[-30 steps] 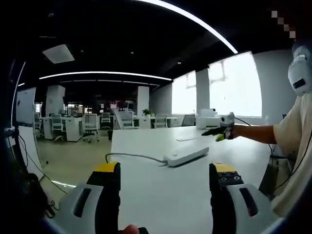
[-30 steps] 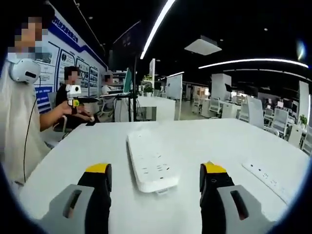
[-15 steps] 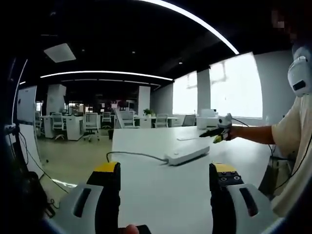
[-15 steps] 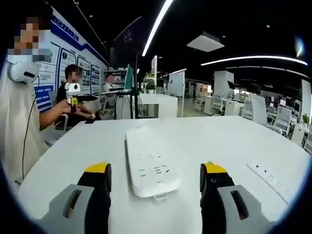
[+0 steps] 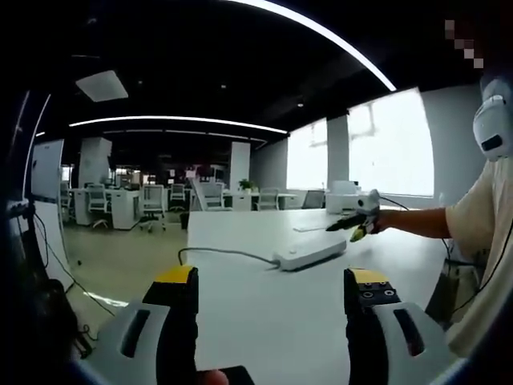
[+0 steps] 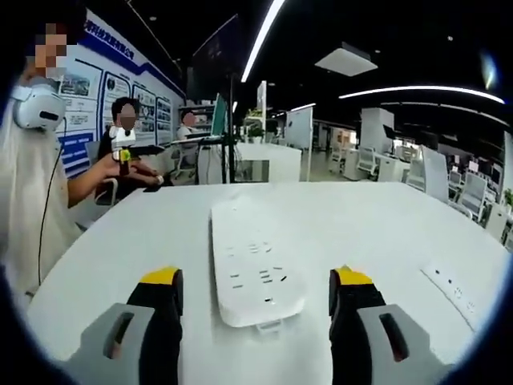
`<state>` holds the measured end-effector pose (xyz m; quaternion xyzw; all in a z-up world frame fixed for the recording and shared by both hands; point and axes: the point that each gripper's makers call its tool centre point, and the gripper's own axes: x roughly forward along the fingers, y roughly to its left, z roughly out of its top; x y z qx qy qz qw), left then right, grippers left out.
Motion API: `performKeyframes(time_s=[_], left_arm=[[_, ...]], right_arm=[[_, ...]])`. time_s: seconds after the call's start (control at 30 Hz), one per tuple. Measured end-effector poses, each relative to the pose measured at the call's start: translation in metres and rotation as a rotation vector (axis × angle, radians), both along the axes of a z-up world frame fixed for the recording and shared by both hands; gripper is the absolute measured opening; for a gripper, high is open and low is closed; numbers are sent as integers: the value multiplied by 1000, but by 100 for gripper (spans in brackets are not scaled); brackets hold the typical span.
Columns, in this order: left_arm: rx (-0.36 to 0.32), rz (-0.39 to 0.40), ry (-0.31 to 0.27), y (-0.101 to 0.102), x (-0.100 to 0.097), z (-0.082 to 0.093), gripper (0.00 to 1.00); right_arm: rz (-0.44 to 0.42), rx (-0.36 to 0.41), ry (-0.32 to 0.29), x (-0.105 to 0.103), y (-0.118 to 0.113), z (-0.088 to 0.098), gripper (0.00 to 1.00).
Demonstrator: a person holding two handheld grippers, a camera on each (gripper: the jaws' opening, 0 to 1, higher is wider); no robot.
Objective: Pick up the power strip scattered on the table, fix it on the side mounting bracket of the table, and press the switch
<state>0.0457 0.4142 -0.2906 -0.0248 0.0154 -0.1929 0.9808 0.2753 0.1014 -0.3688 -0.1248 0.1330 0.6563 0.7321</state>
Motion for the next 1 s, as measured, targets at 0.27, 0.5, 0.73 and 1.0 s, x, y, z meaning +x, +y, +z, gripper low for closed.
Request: performKeyframes(time_s=[0.27,0.5,0.73,1.0], left_arm=[[-4,9,1,3,-2,-1,78],[-8,17,1,6,-3,-2,77],[-9,19,5,7,-3,-3,77],[-13,28,5,11,-6,-4,77]], right_arm=[[3,-24,5,1,2,-12,69],[6,-20,21,1,6,-20,69],[13,-6,34,1,10,-23,66],[7,-14,32,2,11,-27,51]])
